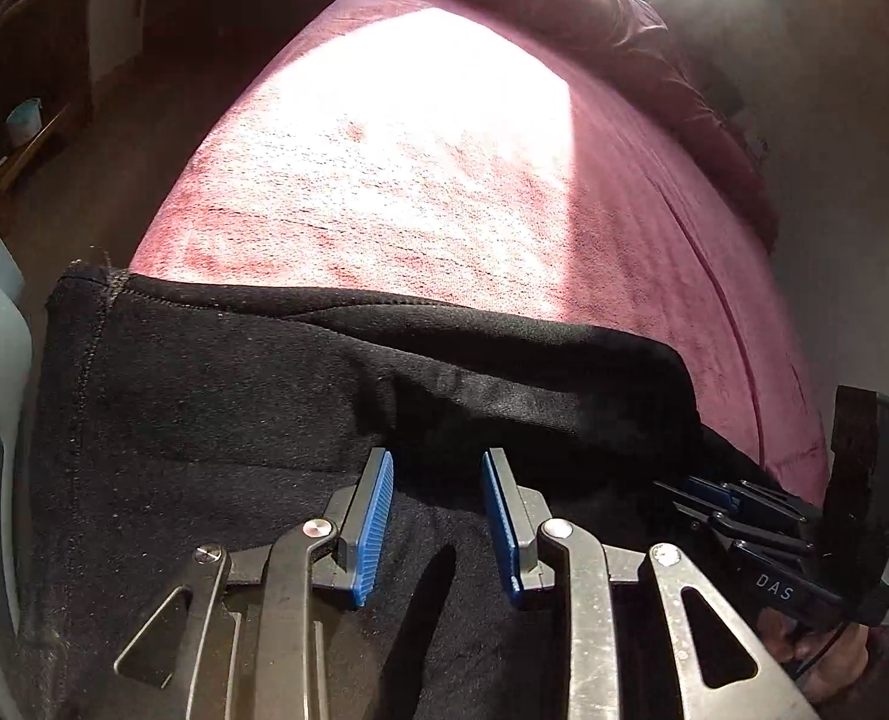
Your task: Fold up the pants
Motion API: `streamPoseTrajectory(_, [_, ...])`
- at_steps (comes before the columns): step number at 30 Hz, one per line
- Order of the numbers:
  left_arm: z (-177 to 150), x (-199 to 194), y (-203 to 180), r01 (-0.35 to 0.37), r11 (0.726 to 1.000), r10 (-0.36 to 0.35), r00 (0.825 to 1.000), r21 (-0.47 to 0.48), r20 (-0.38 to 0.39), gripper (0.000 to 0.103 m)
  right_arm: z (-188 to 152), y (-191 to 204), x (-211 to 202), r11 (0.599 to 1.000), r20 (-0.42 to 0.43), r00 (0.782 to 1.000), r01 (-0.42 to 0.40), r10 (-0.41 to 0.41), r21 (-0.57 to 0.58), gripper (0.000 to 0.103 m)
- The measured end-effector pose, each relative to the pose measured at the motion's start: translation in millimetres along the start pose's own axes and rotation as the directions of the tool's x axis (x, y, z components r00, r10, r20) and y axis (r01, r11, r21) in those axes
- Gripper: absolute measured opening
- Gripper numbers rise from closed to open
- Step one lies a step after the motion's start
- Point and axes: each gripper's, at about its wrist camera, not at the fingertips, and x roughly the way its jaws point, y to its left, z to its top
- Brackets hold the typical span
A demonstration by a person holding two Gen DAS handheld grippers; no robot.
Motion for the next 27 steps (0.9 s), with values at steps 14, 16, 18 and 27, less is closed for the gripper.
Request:
streamPoseTrajectory(14, [-80.7,-111.5,169.0,0.002,0.907,0.035,0.996,-0.421,0.082,0.040,-91.2,52.3,-43.3,0.983,0.003,0.998,-0.055,0.056,-0.176,0.039])
streamPoseTrajectory(16, [-91.0,-106.6,175.0,0.028,0.886,0.005,0.998,-0.462,0.069,0.040,-107.1,55.5,-42.1,0.982,-0.013,0.999,-0.043,0.041,-0.183,0.039])
streamPoseTrajectory(18, [-96.0,-98.2,174.6,0.061,0.872,-0.035,0.997,-0.485,0.063,0.040,-119.9,54.2,-41.2,0.985,-0.027,0.999,-0.046,0.042,-0.169,0.040])
streamPoseTrajectory(27, [-87.2,-104.9,138.2,0.047,0.932,0.008,0.989,-0.360,0.150,0.007,-138.9,38.5,-45.5,0.997,-0.023,0.999,-0.045,0.044,-0.068,0.047])
